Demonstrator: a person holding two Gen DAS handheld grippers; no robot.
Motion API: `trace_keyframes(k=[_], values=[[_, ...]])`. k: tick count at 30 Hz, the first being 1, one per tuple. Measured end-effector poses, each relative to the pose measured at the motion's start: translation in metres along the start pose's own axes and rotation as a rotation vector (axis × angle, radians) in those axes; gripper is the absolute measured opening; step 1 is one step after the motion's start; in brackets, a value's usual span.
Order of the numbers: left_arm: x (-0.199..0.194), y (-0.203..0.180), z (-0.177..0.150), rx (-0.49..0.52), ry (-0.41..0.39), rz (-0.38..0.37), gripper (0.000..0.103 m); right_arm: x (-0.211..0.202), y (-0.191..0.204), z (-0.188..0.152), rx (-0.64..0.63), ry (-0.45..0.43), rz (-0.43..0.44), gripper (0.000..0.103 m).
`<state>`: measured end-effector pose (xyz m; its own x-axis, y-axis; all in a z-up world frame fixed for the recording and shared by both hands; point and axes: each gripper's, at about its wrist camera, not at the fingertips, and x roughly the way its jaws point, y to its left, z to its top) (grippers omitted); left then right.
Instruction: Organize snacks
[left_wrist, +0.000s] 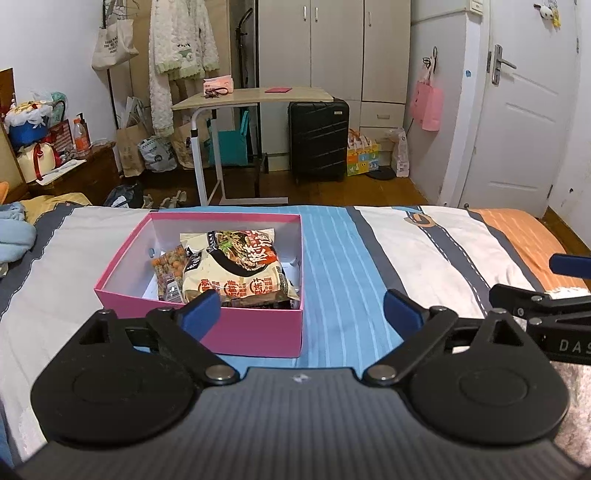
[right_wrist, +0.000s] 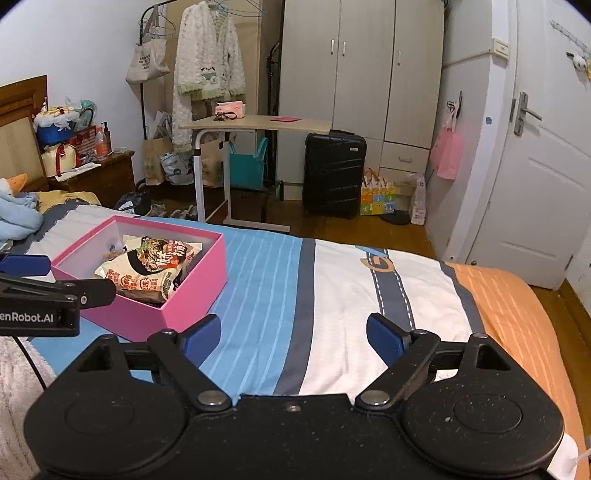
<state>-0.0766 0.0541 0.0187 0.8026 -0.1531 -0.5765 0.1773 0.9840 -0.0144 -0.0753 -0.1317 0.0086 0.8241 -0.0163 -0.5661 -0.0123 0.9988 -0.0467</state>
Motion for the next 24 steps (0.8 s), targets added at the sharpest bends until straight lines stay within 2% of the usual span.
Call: trace_keyframes(k=[5,9,15,24], values=[[0.004,-0.002,-0.002,-0.003,0.006,0.012,0.1,0.001,-0.001,-0.001,-0.001,0.004,-0.015,0.091],[0.007,0.001,-0.004,-0.031,0.014,0.007,0.101,0.003,-0.001,-0.002,0.011,0.006,-0.025,0.098],[0.011,0.004,-0.008,-0.062,0.018,0.012,0.103,0.007,-0.002,-0.003,0.02,0.013,-0.028,0.099],[0.01,-0.004,-0.009,-0.01,0.009,0.054,0.103,0.01,0.0,-0.004,0.018,0.019,-0.033,0.099]])
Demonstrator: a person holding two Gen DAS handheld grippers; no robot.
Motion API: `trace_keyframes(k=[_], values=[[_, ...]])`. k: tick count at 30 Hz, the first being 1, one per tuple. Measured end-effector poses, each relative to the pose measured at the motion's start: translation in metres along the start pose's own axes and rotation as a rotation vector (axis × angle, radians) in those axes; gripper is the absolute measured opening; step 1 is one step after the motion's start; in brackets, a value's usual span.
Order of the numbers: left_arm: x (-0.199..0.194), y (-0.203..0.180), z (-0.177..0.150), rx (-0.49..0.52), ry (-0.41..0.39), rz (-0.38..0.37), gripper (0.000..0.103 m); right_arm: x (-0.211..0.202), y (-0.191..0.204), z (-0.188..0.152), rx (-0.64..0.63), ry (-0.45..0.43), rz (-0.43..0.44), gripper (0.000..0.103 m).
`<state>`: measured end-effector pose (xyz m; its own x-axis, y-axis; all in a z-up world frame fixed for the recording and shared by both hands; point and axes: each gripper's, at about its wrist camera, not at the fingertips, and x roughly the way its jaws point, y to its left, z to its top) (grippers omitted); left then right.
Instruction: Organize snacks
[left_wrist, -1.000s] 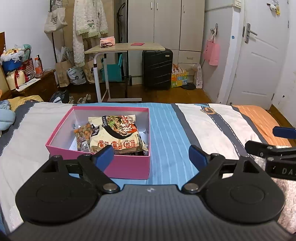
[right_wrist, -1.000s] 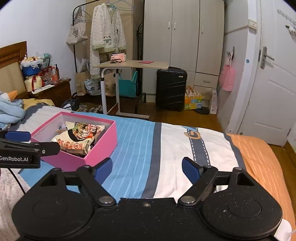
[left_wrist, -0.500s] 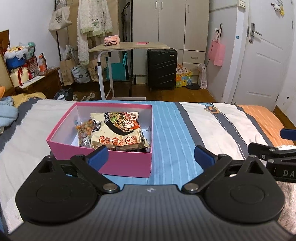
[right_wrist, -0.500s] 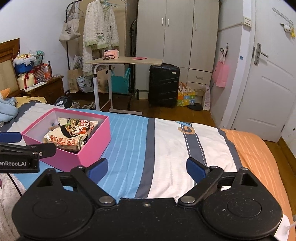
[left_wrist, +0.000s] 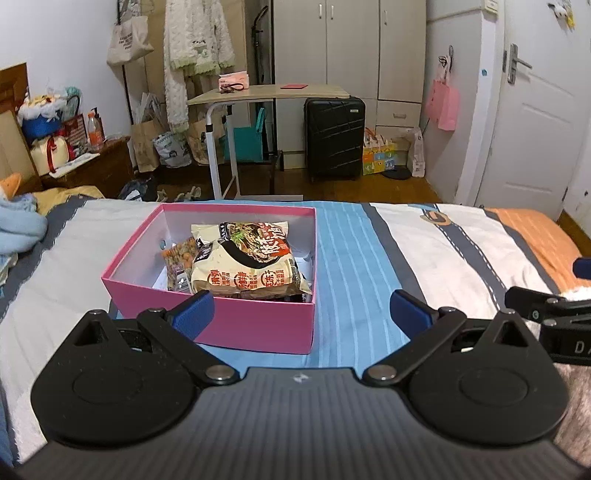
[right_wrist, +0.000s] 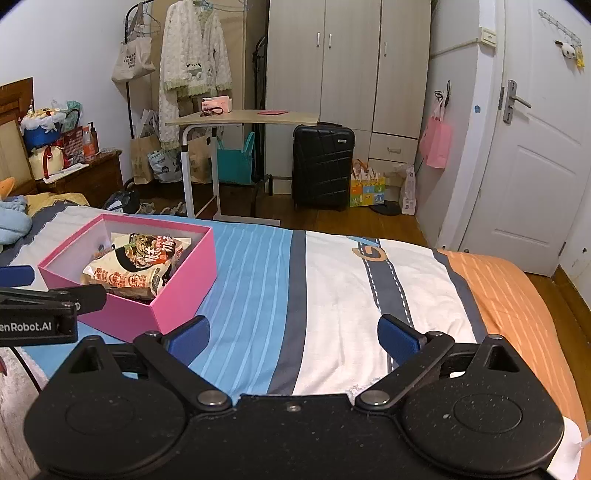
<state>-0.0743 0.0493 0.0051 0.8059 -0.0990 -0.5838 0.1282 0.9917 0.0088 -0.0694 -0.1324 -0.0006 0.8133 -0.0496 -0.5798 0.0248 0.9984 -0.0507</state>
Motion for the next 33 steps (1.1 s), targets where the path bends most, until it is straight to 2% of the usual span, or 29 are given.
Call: trace_keyframes(k=[13,28,33], values=[[0.0,-0.007,0.0,0.031,0.014,0.024,0.103,0.0,0.001,0.001,0.005,0.0,-0.006,0.099],[0.001,-0.011,-0.004,0.049,-0.028,0.055,0.103,0.004,-0.001,-0.001,0.015,0.015,-0.011,0.099],[0.003,-0.011,-0.005,0.053,-0.02,0.063,0.103,0.004,-0.001,-0.002,0.017,0.014,-0.005,0.099]])
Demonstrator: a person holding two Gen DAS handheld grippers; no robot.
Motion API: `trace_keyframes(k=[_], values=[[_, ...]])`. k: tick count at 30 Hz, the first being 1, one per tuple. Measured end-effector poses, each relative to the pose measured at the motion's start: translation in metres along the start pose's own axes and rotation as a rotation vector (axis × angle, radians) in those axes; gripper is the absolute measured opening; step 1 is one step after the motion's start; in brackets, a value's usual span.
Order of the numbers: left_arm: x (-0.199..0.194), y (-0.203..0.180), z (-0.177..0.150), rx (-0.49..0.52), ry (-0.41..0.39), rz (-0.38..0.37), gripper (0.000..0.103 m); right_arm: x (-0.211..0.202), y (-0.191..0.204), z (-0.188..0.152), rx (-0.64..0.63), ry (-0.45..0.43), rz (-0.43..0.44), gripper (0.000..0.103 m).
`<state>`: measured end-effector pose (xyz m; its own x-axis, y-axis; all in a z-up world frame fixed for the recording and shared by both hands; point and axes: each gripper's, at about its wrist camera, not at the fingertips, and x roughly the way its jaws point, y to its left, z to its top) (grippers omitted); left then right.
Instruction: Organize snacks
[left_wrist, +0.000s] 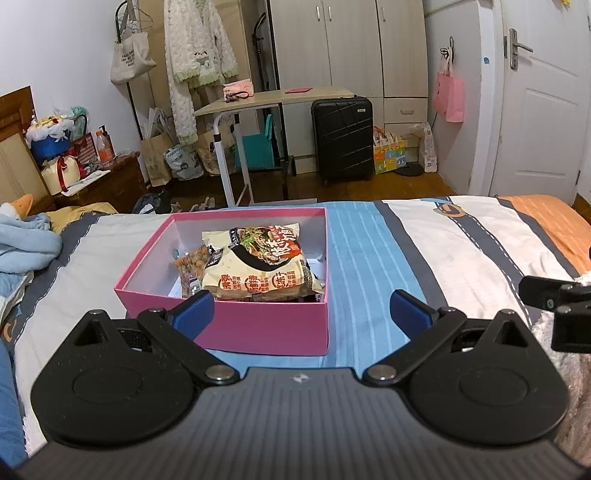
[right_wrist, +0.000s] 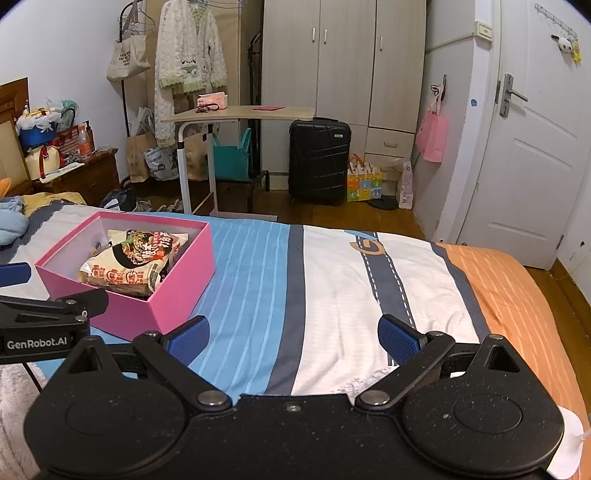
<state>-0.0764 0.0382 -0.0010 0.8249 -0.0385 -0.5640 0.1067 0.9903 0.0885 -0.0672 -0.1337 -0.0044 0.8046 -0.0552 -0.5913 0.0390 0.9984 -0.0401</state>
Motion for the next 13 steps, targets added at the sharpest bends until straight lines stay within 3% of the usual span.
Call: trace_keyframes(k=[13], values=[[-0.0051,0.0015,0.0003,0.026,-0.027,-0.008,0.103,0.0023,0.0012,-0.0011,0.0,0.016,-0.006,0.099]])
